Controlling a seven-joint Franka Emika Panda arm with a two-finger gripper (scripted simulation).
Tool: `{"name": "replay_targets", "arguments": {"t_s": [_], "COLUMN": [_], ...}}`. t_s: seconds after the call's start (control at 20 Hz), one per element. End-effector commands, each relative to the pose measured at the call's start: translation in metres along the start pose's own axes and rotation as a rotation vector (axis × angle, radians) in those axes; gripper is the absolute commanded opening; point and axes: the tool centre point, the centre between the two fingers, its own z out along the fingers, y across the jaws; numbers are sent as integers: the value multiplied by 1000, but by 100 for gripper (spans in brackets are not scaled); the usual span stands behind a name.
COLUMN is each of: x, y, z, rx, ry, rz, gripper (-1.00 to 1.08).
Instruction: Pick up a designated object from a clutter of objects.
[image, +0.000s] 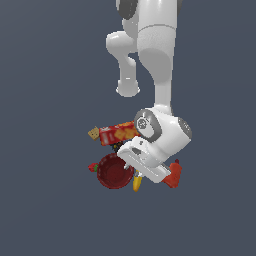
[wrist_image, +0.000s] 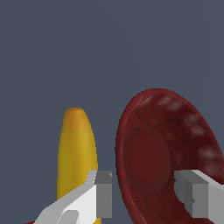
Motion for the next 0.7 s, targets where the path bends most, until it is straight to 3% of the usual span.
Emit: {"name": "replay_targets", "arguments": {"t_s": [0.0, 0.65], "x": [-2, 4], "y": [-6, -12], "z": [5, 9], "rx": [-10, -13], "ry": [21, 57], "rz": [3, 16], "gripper": [28, 28]}}
